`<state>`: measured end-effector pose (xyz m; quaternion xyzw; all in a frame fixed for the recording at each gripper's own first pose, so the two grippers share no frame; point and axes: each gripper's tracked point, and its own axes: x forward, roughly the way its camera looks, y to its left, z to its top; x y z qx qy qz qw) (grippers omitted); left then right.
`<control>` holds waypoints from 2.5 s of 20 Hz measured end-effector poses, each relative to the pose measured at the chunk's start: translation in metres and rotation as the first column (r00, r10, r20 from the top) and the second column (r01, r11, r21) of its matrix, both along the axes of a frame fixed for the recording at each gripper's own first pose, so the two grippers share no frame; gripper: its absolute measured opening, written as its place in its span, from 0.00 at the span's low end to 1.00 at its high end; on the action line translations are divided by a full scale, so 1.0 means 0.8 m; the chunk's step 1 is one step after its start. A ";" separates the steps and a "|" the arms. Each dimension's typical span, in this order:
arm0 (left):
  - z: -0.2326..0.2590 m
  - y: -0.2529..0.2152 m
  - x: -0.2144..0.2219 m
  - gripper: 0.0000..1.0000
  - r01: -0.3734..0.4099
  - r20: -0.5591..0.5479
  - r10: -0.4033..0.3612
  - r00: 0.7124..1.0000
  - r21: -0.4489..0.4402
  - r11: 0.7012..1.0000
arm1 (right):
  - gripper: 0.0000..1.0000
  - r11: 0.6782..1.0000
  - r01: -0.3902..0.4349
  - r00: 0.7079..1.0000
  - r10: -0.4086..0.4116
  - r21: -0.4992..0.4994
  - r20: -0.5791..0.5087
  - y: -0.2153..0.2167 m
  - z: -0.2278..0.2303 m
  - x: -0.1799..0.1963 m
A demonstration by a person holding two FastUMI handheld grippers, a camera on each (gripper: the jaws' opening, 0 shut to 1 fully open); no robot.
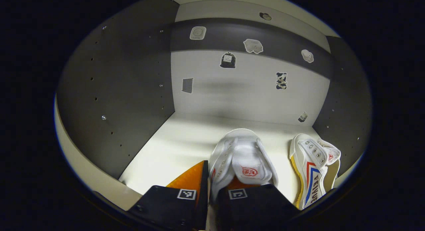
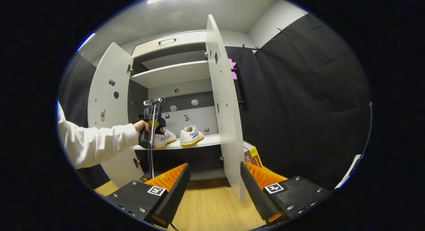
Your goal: Grab one shoe with the right hand and put it into the shoe cabinet, grab the other shoe with the left hand and put it into the shoe cabinet; then close the right door with the right hand and the left door with the left hand.
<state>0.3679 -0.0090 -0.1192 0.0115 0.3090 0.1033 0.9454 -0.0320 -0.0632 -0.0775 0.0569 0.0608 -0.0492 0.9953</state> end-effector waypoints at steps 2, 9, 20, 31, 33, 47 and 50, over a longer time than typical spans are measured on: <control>0.001 0.010 -0.005 0.54 -0.016 -0.018 0.017 1.000 0.050 0.999 | 0.92 1.000 -0.010 1.000 0.010 0.004 -0.008 0.006 -0.004 0.001; 0.019 0.018 -0.028 0.95 -0.020 0.022 0.020 1.000 0.002 1.000 | 0.92 0.999 -0.041 0.999 0.041 0.012 -0.004 0.020 -0.002 0.000; 0.151 -0.025 -0.136 0.96 0.162 0.286 -0.168 0.943 0.042 0.986 | 0.92 0.996 -0.094 0.996 0.094 0.013 0.002 0.037 0.002 0.003; 0.195 -0.037 -0.329 0.94 0.230 0.489 -0.239 0.839 0.080 0.970 | 0.92 0.985 -0.173 0.984 0.173 -0.022 0.031 0.072 0.012 0.014; 0.176 -0.031 -0.359 0.96 0.216 0.496 -0.225 0.838 0.076 0.973 | 0.92 0.984 -0.178 0.983 0.179 -0.026 0.029 0.075 0.011 0.014; 0.104 -0.028 -0.459 0.96 0.226 0.540 -0.211 0.815 0.040 0.973 | 0.92 0.974 -0.223 0.975 0.223 -0.032 0.012 0.105 0.010 0.012; 0.108 -0.024 -0.461 0.96 0.206 0.554 -0.193 0.810 0.039 0.978 | 0.92 0.982 -0.186 0.981 0.187 -0.042 0.047 0.083 0.034 0.017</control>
